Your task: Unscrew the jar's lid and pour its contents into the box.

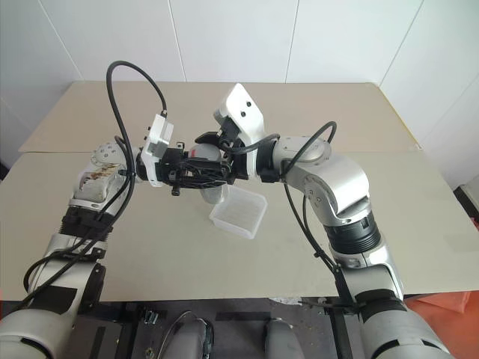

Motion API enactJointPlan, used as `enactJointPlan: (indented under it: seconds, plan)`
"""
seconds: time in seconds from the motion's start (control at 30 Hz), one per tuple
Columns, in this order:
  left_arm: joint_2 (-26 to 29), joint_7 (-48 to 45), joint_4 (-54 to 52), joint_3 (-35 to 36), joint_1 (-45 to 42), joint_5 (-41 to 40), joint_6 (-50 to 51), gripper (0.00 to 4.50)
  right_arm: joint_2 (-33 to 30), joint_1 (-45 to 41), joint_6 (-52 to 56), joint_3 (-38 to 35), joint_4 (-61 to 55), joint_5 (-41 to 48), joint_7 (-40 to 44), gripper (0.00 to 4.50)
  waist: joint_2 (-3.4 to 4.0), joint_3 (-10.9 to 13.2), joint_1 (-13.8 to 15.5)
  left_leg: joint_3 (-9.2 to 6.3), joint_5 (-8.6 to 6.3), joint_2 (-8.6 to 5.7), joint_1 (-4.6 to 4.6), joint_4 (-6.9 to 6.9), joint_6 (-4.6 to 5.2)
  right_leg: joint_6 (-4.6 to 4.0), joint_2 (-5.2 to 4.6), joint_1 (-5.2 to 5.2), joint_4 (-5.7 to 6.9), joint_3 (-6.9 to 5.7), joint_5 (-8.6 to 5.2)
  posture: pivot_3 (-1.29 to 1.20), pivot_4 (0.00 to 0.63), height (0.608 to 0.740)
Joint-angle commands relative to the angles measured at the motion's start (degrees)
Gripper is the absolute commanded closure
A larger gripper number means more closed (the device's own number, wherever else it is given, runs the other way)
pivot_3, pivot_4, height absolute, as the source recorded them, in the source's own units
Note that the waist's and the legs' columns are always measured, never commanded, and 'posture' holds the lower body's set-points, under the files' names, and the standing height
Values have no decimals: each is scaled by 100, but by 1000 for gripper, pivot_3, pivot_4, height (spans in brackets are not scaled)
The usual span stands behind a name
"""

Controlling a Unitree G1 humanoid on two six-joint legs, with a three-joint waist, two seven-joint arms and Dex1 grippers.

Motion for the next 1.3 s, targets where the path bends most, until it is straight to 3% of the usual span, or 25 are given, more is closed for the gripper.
enactJointPlan:
  seconds: [0.03, 0.1, 0.23, 0.33, 0.63, 0.73, 0.9, 1.07, 1.3]
  plan:
    - [46, -223, -161, 93, -17, -92, -75, 2516, -26, -42, -334, -244, -87, -16, 121, 1767, 0, 0, 0, 0, 0, 0, 0, 0, 0, 0, 0, 0, 0, 0, 0, 0, 150, 740]
    - [57, -411, -152, 125, 9, -188, -98, 2516, -58, 9, -634, -273, -29, 15, 418, 1767, 0, 0, 0, 0, 0, 0, 0, 0, 0, 0, 0, 0, 0, 0, 0, 0, 150, 740]
    - [233, -931, -220, 1, 17, -887, -3, 2516, -221, 97, -1514, -433, 560, 593, 2377, 1767, 0, 0, -3, 1, 0, 0, 0, 0, 0, 0, 0, 2, -2, 0, 0, 0, 150, 740]
    - [408, -931, -340, -324, -84, -1378, 135, 2516, -258, -125, -2042, -212, 1223, 502, 3405, 1767, 1, 1, -3, 0, 0, 0, 4, 3, 0, 0, 0, 5, -2, 0, 0, 0, 150, 740]
    - [1034, -931, -1076, -1354, -106, -2346, 147, 2516, -25, -817, -2987, 146, 2856, 87, 5050, 1767, 6, 4, -26, -1, 0, 9, 6, 4, 0, 0, 10, 2, 5, 2, 0, 0, 150, 740]
    - [1106, -931, -1039, -1416, -104, -2382, 92, 2516, 9, -853, -3115, 113, 3004, 15, 5106, 1767, 7, 4, -12, -1, 0, 8, 6, 6, 0, 0, 9, 1, 5, 2, 0, 0, 150, 740]
    - [1089, -931, -767, -1289, -74, -2152, -17, 2516, -24, -737, -3123, -30, 2927, -45, 4654, 119, 7, 5, 17, -1, 0, 7, 4, 6, -1, 0, 6, 2, 5, -1, 0, 0, 150, 740]
    - [1082, -856, -517, -789, 97, -1720, 11, 2516, -249, -273, -2969, -465, 2200, -166, 3758, 50, 8, 5, 9, -1, 0, 7, 4, 6, -1, 0, 8, -1, 5, -1, 0, 0, 150, 740]
    - [928, 88, -316, -199, 354, -904, -160, 2516, -542, 664, -2123, -746, 245, -122, 2268, 50, 8, 5, 3, 0, 0, 5, 2, 9, -1, 0, 5, -1, 3, -1, 0, 0, 150, 740]
